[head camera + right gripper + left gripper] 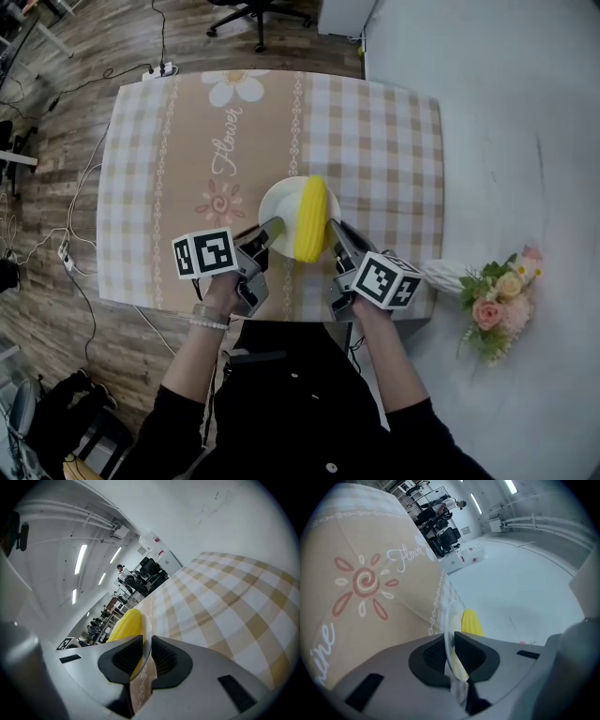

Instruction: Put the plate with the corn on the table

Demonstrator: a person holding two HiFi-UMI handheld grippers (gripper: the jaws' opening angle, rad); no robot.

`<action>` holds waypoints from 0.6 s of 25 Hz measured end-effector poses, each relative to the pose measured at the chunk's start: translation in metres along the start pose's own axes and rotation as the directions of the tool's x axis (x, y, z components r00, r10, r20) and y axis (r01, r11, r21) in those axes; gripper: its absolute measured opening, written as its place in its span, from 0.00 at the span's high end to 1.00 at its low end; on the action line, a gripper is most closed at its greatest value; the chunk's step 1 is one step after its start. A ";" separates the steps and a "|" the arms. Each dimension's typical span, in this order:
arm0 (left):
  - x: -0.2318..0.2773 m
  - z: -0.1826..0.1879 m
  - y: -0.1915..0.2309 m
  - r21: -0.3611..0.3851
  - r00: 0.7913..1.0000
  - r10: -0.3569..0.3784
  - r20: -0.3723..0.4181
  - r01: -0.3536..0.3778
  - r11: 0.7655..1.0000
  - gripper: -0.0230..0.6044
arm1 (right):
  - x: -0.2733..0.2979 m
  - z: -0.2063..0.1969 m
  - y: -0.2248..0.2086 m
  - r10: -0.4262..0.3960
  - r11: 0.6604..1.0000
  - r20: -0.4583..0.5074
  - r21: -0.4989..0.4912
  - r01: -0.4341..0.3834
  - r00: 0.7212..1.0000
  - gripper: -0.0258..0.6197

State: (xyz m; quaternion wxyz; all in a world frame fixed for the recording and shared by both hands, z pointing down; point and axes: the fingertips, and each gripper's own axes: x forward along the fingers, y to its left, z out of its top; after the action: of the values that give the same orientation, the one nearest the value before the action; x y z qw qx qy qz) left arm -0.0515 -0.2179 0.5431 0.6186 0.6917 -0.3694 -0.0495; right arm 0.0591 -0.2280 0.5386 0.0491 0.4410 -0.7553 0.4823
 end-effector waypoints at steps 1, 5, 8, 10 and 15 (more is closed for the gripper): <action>0.002 0.002 0.002 0.002 1.000 0.004 -0.003 -0.004 1.000 0.91 | 0.003 0.001 -0.002 -0.005 1.000 0.001 0.003 0.005 1.000 0.82; 0.012 0.011 0.012 -0.001 1.000 0.022 -0.014 -0.022 1.000 0.91 | 0.016 0.004 -0.009 -0.021 1.000 0.005 0.013 0.021 1.000 0.82; 0.018 0.017 0.019 0.010 0.999 0.042 -0.024 -0.042 0.999 0.90 | 0.026 0.004 -0.015 -0.033 0.999 0.003 0.020 0.033 0.999 0.82; 0.023 0.022 0.023 0.027 0.998 0.059 -0.034 -0.058 0.998 0.90 | 0.032 0.004 -0.020 -0.050 0.998 -0.002 0.028 0.050 0.999 0.82; 0.033 0.030 0.032 0.050 0.995 0.085 -0.053 -0.082 0.995 0.89 | 0.044 0.005 -0.029 -0.088 0.996 -0.015 0.026 0.089 0.996 0.82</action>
State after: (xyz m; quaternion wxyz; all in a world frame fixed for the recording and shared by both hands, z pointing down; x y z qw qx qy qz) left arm -0.0576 -0.2606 0.5773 0.6133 0.6913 -0.3819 0.0043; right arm 0.0550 -0.2633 0.5777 0.0699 0.4711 -0.7283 0.4927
